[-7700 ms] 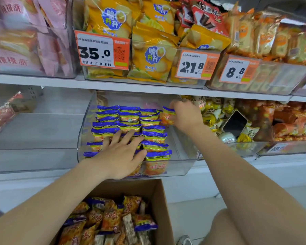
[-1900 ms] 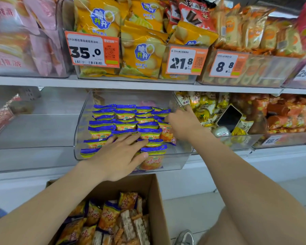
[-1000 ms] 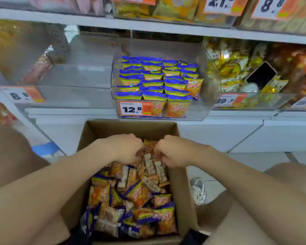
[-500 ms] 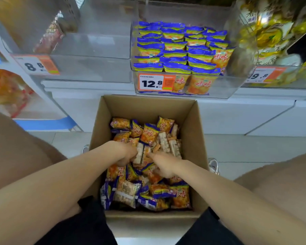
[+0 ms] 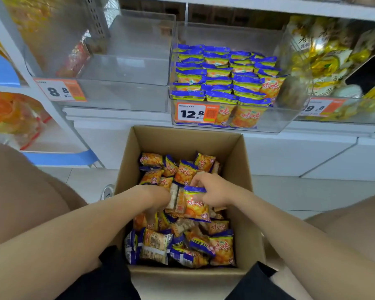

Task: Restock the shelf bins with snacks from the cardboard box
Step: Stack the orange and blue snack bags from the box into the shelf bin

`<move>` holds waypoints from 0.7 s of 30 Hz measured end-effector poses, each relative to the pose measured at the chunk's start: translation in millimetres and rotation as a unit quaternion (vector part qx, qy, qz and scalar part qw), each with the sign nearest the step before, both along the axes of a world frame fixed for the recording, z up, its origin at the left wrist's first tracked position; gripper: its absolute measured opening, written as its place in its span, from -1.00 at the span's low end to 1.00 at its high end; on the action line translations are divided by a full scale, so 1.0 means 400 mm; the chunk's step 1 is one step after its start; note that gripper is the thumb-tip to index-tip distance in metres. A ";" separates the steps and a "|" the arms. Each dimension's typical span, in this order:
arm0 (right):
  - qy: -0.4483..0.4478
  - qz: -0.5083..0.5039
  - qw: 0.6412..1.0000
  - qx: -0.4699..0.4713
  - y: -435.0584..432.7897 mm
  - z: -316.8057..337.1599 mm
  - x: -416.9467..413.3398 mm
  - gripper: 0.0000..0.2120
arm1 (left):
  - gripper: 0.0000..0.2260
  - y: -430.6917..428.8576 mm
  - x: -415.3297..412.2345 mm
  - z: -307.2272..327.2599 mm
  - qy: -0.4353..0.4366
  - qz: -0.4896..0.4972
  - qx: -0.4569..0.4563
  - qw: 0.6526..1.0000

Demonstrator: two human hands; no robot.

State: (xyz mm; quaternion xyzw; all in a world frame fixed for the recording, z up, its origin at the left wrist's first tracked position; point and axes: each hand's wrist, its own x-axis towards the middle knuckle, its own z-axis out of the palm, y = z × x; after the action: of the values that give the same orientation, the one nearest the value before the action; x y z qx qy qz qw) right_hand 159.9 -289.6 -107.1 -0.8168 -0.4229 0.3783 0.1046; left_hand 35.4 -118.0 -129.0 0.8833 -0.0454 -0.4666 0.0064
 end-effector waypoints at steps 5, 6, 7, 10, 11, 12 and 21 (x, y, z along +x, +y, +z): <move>-0.086 -0.010 0.996 0.037 -0.014 0.166 0.061 -0.60 | -0.68 0.025 0.041 0.099 -0.182 0.201 -0.137 0.953; -0.091 -0.020 0.994 0.059 -0.020 0.200 0.077 -0.66 | -0.67 0.028 0.050 0.123 -0.221 0.243 -0.177 0.928; -0.087 -0.039 0.992 0.084 -0.027 0.232 0.094 -0.72 | -0.67 0.029 0.057 0.147 -0.253 0.280 -0.220 0.899; -0.060 -0.103 0.981 0.154 -0.049 0.299 0.125 -0.81 | -0.75 0.013 0.066 0.219 -0.296 0.371 -0.349 0.808; -0.062 -0.114 0.976 0.175 -0.055 0.315 0.129 -0.82 | -0.77 0.007 0.067 0.239 -0.303 0.389 -0.376 0.785; -0.071 -0.121 0.972 0.190 -0.059 0.326 0.131 -0.82 | -0.78 -0.001 0.067 0.260 -0.315 0.397 -0.392 0.767; -0.145 -0.210 0.895 0.366 -0.107 0.491 0.145 -0.47 | -0.74 -0.025 0.119 0.444 -0.455 0.438 -0.474 0.614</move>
State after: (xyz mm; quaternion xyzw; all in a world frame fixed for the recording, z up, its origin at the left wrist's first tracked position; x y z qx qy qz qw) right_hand 217.8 -332.2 89.2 -0.8362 -0.3610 0.0428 0.4106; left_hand 83.1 -128.1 48.7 0.7713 0.1349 0.1393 0.6061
